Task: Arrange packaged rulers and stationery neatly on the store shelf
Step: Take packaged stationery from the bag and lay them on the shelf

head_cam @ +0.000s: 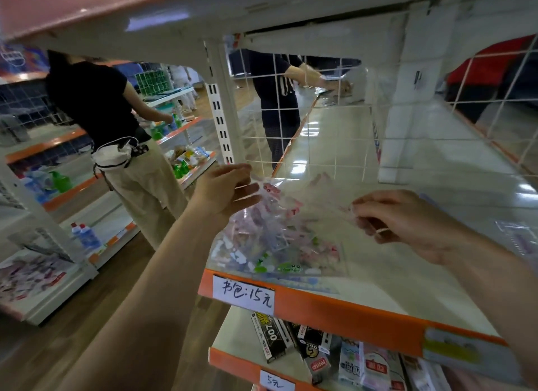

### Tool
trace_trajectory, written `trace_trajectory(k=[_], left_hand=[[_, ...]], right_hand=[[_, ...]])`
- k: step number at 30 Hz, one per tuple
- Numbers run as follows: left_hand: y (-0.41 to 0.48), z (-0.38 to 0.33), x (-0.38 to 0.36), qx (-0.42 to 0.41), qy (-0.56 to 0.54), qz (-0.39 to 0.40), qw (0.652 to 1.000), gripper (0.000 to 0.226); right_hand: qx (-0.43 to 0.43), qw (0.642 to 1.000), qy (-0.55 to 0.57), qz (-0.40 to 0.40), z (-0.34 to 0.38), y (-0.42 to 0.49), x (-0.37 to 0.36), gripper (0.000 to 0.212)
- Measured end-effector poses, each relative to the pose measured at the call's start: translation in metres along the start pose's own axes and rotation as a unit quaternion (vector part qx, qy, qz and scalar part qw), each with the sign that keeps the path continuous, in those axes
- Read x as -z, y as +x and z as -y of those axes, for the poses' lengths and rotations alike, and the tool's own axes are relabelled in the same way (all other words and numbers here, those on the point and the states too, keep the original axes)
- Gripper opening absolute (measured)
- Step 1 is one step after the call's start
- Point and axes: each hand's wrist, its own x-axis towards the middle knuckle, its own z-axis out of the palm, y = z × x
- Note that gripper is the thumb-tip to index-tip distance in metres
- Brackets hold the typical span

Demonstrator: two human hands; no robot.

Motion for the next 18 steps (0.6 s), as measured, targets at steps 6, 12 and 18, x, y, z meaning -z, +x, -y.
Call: trace_trajectory(k=[6,12,18], left_hand=[[-0.004,0.032,-0.066,0.061,-0.068,0.089,0.992,0.008],[-0.012,0.056,-0.116,0.105,-0.031,0.153,0.982,0.02],[-0.019,0.068,-0.131,0.098,-0.062,0.171,0.978,0.013]], right_hand=[[-0.027,0.992,0.097,-0.08,-0.016,-0.023,0.03,0.012],[0.007,0.976,0.137,-0.171,-0.038,-0.034,0.039,0.013],[0.058,0.945,0.204,-0.25,-0.055,-0.036,0.037,0.017]])
